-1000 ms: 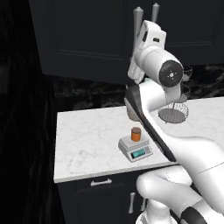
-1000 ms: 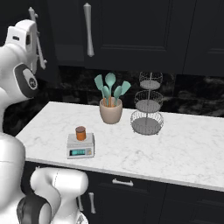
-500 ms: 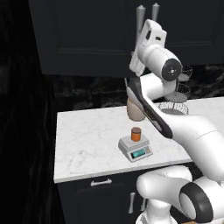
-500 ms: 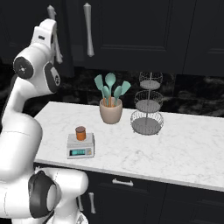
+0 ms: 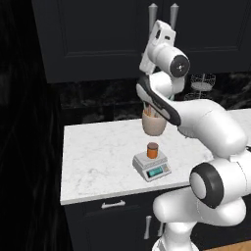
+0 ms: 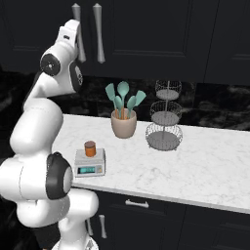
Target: Pick the jam and place it on the digital scale for weighing, and close the cabinet.
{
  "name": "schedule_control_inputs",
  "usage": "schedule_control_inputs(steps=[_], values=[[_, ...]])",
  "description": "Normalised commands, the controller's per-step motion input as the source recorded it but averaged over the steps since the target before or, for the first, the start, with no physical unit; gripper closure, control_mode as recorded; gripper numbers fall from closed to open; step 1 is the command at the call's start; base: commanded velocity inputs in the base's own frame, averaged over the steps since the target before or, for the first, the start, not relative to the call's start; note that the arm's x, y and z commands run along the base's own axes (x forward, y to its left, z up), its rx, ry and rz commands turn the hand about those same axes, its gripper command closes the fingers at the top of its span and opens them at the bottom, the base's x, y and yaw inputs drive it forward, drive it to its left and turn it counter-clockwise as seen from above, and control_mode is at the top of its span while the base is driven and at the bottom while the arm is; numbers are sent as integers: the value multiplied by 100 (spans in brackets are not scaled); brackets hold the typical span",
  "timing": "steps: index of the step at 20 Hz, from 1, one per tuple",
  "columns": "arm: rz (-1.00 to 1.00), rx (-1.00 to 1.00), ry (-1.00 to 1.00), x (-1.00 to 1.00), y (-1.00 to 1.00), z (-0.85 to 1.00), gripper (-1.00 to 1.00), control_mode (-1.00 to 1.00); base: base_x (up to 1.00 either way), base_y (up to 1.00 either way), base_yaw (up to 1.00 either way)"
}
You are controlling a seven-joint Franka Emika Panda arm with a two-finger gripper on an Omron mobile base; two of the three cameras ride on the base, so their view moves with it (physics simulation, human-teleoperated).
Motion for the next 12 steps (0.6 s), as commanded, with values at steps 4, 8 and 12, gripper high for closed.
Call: schedule_control_inputs(steps=[4, 8, 12], values=[[3, 0, 18, 100, 2, -34, -100, -100, 0, 0, 0], [5, 0, 21, 100, 0, -44, -100, -100, 0, 0, 0], [5, 0, 4, 100, 0, -64, -100, -100, 0, 0, 0]])
